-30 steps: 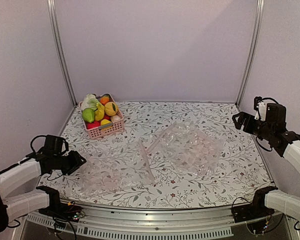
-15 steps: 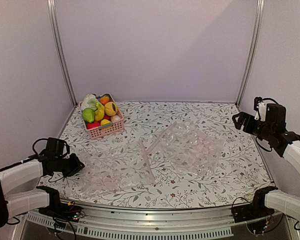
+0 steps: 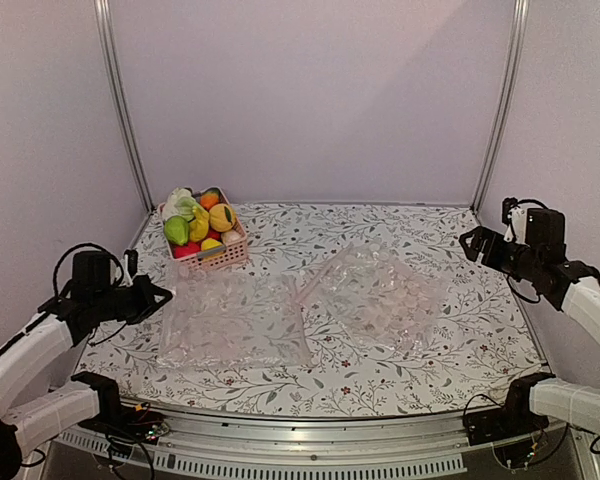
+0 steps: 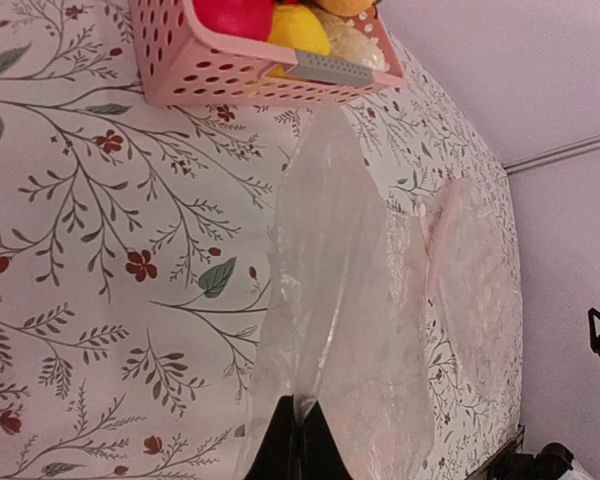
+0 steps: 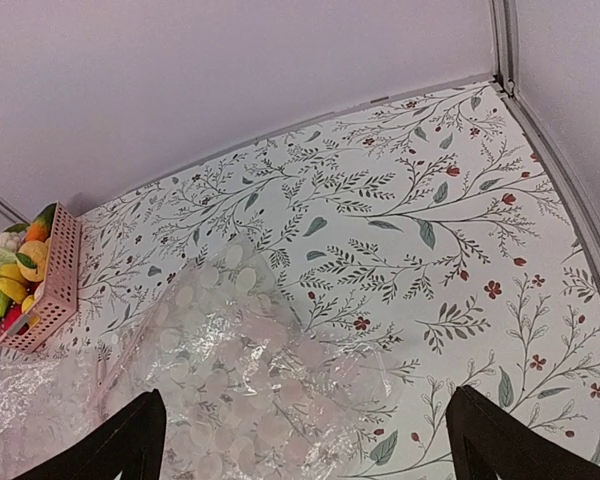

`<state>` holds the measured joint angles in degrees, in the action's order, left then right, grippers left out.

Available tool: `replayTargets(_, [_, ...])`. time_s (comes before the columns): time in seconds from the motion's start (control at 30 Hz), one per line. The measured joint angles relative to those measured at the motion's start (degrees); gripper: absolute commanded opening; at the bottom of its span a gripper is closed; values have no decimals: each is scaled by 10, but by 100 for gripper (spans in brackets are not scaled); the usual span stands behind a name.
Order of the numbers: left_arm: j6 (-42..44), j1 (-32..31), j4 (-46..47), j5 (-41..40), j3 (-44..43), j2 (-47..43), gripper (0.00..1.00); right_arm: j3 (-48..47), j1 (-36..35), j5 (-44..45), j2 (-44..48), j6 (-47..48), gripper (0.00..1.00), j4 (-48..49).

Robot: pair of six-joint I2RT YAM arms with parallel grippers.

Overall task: Place the food in the zip-top bag and seal the zipper
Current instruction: Pick up the zipper food storage bag at the center of the board, then pass from the left arm to the right

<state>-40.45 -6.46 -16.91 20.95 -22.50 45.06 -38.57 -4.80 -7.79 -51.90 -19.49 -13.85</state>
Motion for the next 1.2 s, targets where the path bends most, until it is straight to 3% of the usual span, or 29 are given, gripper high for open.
replayTargets(0.3, [25, 0, -1, 104, -75, -54, 0, -3, -21, -48, -38, -35, 99, 24])
replayTargets(0.67, [59, -1, 58, 246, -194, 4, 0, -10, -122, -113, -79, -85, 98, 105])
replayTargets(1.2, [-28, -4, 209, 378, -356, 71, 0, -100, -266, -143, -246, -130, 92, 229])
